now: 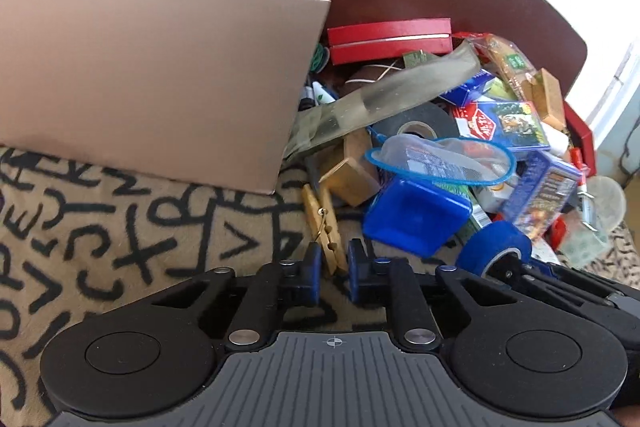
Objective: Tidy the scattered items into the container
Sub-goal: 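Grasp the wooden clothespin with the left gripper while the right gripper grasps the blue tape roll, then carry clothespin and blue tape into the box and open both grippers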
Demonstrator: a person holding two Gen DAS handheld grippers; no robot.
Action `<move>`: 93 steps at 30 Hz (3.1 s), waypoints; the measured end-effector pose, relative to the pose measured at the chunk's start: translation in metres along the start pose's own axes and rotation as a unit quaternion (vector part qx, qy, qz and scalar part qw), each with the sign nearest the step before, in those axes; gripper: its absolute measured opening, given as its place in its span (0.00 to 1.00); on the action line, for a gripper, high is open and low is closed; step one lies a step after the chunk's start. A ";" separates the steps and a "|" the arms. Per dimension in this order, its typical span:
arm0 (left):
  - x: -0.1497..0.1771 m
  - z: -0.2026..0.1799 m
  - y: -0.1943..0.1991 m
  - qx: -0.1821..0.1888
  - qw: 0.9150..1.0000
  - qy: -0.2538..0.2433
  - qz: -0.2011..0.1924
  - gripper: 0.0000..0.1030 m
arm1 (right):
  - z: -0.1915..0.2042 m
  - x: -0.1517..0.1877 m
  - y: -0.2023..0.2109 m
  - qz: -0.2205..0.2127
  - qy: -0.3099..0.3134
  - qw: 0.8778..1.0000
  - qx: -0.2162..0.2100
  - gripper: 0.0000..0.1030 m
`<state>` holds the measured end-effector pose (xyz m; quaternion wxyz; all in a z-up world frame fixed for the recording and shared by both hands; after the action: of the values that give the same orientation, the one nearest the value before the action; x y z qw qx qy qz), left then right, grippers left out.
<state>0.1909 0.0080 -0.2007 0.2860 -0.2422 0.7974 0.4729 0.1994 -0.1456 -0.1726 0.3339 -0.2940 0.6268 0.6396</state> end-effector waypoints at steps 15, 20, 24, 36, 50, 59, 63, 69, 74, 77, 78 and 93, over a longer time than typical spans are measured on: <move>0.036 -0.012 0.052 0.040 0.998 -0.042 0.039 0.48 | 0.016 0.018 0.053 0.055 0.024 0.996 -0.070 0.38; 0.041 -0.019 0.040 0.030 0.996 -0.066 0.050 0.51 | 0.014 0.017 0.062 0.040 0.030 0.996 -0.079 0.51; 0.042 -0.012 0.035 0.025 0.997 -0.055 0.047 0.44 | 0.007 0.016 0.054 0.047 0.027 0.996 -0.065 0.44; 0.040 -0.009 0.029 0.010 0.996 -0.074 0.051 0.27 | 0.010 0.028 0.033 0.069 0.019 0.995 -0.066 0.23; 0.040 -0.010 0.050 0.011 0.997 -0.070 0.023 0.07 | 0.025 0.023 0.048 0.062 0.030 0.992 -0.108 0.19; -0.020 -0.007 0.114 0.033 0.995 -0.072 -0.053 0.07 | 0.083 -0.032 0.082 0.007 0.087 0.978 -0.189 0.20; -0.069 0.002 0.140 0.025 0.992 -0.076 -0.100 0.07 | 0.116 -0.082 0.092 -0.036 0.125 0.970 -0.206 0.20; -0.152 0.028 0.160 -0.010 0.985 -0.078 -0.154 0.07 | 0.173 -0.157 0.084 -0.078 0.181 0.959 -0.203 0.20; -0.197 0.074 0.125 -0.042 0.989 -0.055 -0.133 0.08 | 0.214 -0.186 0.029 -0.038 0.211 0.961 -0.174 0.20; -0.198 0.113 0.078 -0.053 0.996 -0.006 -0.077 0.08 | 0.228 -0.178 -0.020 0.017 0.225 0.964 -0.137 0.20; -0.197 0.123 0.066 -0.051 0.997 0.010 -0.063 0.08 | 0.230 -0.172 -0.034 0.034 0.232 0.964 -0.124 0.20; -0.200 0.173 0.017 -0.060 0.997 0.047 0.010 0.37 | 0.253 -0.142 -0.128 0.150 0.283 0.946 -0.046 0.24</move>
<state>0.3632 0.1928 -0.1202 0.2282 -0.2733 0.7825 0.5107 0.3977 0.0977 -0.1270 0.0289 -0.3806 0.7026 0.6006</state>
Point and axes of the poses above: each gripper's, at about its wrist camera, not at the fingertips, and y roughly against the way its jaws point, z to its left, x to its underside, the point moved 9 cm from there along -y, roughly the way its jaws point, and after that the axes turned 6 degrees about x, right-handed, at the moved point
